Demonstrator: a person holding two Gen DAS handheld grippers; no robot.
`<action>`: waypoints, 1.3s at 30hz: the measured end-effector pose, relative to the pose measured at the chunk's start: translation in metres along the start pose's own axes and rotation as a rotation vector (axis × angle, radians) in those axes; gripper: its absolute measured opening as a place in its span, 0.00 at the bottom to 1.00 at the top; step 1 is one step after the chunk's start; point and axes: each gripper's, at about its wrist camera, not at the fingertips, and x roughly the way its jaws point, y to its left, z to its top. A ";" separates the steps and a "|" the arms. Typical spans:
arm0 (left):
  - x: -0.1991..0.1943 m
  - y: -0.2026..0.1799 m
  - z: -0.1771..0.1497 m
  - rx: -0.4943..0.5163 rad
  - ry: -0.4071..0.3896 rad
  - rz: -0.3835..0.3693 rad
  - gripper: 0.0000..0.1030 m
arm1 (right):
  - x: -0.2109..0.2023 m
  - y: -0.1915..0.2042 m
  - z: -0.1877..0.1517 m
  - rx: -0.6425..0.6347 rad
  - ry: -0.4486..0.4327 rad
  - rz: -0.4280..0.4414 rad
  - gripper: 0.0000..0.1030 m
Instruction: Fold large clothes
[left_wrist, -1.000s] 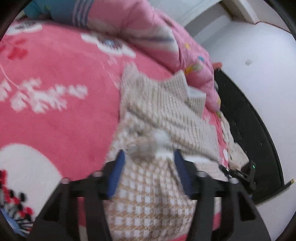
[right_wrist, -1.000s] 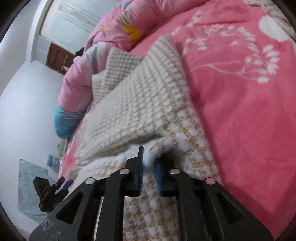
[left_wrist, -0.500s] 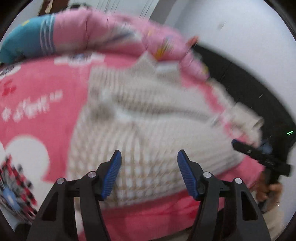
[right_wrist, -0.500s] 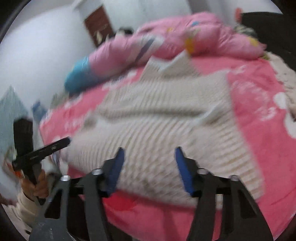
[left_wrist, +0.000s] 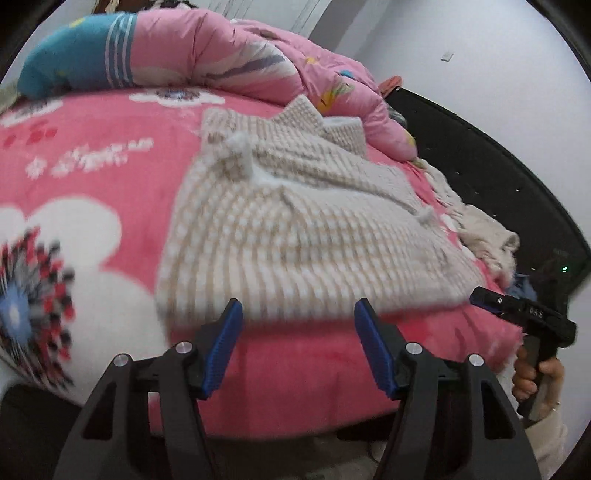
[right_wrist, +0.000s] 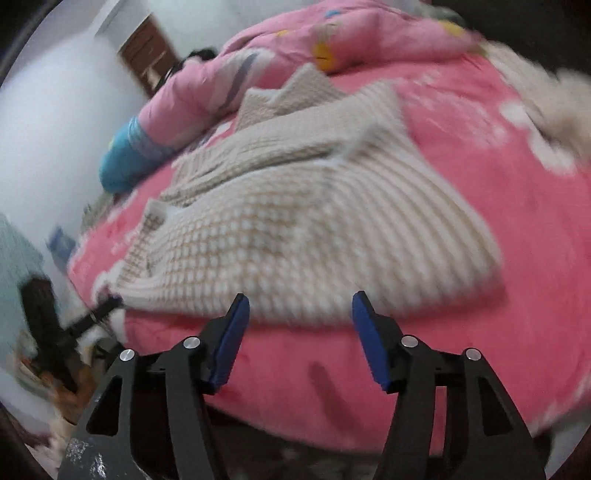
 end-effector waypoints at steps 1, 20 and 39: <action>0.002 0.002 -0.005 -0.008 0.006 -0.006 0.60 | 0.002 -0.009 -0.001 0.041 0.004 0.011 0.57; 0.047 0.038 0.038 -0.274 -0.096 0.108 0.30 | 0.042 -0.067 0.051 0.281 -0.109 0.047 0.15; -0.052 0.006 0.011 -0.062 -0.097 0.160 0.17 | -0.060 -0.035 -0.003 0.110 -0.162 0.034 0.11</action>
